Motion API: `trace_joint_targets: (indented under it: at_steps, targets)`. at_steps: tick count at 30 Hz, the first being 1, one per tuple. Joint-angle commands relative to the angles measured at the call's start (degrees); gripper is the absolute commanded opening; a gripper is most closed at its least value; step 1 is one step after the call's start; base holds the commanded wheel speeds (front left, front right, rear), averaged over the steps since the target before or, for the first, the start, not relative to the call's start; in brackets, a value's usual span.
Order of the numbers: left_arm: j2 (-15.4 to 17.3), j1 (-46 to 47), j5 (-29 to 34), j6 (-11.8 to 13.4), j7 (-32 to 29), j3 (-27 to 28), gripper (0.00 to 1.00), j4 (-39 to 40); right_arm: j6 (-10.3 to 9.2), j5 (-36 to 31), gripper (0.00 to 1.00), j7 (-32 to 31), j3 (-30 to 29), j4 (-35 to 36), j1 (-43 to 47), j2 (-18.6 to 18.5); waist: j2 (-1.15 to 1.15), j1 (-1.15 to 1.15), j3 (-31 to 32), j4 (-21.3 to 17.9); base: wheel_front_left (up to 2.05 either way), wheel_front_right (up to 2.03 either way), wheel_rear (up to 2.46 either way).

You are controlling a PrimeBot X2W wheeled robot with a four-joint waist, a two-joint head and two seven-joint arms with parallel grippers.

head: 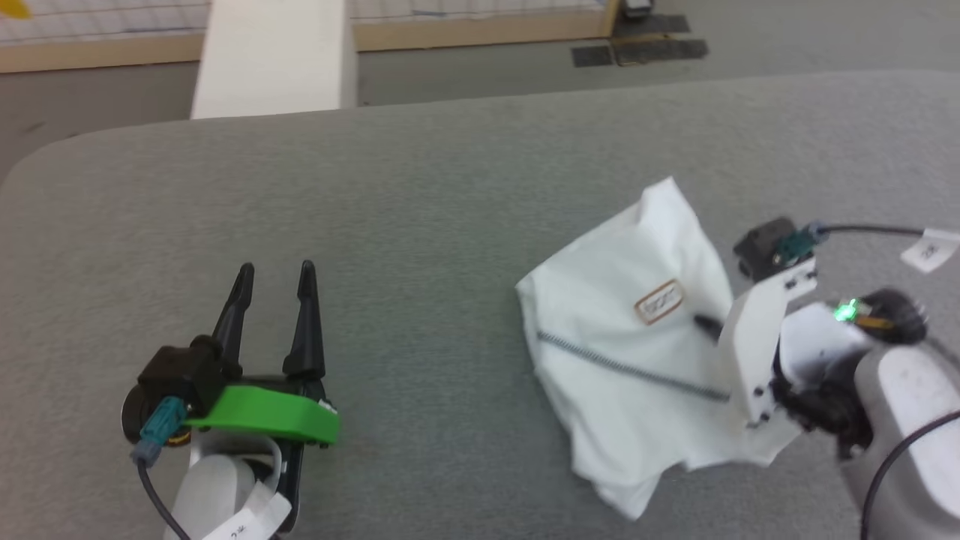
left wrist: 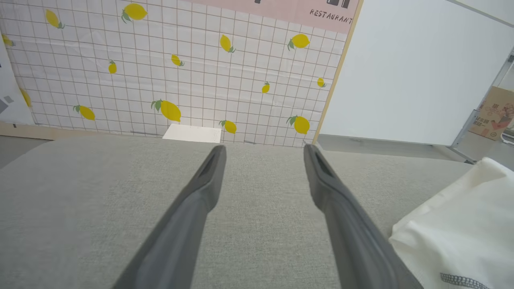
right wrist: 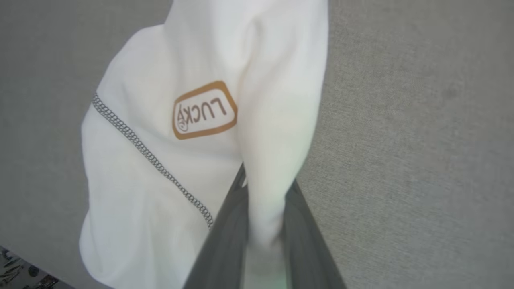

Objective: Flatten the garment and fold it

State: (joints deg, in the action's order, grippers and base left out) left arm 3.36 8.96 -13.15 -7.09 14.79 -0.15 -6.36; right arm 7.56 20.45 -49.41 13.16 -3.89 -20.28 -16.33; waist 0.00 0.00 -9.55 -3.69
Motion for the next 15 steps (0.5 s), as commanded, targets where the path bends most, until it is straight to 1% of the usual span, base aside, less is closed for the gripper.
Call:
trace_joint_targets:
  at_steps: [1, 6, 8, 11, 15]
  targets:
    - [0.3, 1.6, 0.3, -0.4, 0.2, -0.2, 1.00, 0.7, -0.08, -1.1, 0.00, 0.2, 0.7, -0.5, -2.6, -1.7, 0.00, 0.00, -3.7, -5.4, 0.00, 0.00, 0.00]
    - [1.3, 4.1, 0.8, -0.4, 0.2, -1.1, 1.00, 2.1, -0.08, -3.6, 0.00, 2.8, 1.4, -4.3, -8.6, -6.2, 0.00, 0.00, -7.1, -10.3, 0.00, 0.00, 0.00]
    - [1.9, 5.2, 1.0, -0.4, 0.2, -1.7, 1.00, 3.4, -0.08, -4.5, 0.00, 5.0, 0.8, -7.5, -11.7, -8.5, 0.00, 0.00, -9.2, -13.0, 0.00, 0.00, 0.00]
    - [2.9, 6.2, 1.3, -0.4, 0.2, -1.9, 1.00, 4.4, -0.08, -5.9, 0.00, 7.4, -0.3, -10.8, -14.5, -10.3, 0.00, 0.00, -11.3, -14.9, 0.00, 0.00, 0.00]
    - [4.4, 7.5, 1.5, -0.4, 0.2, -1.9, 1.00, 5.7, -0.08, -8.2, 0.00, 9.9, -3.1, -14.9, -17.9, -11.5, 0.00, 0.00, -13.9, -16.2, 0.00, 0.00, 0.00]
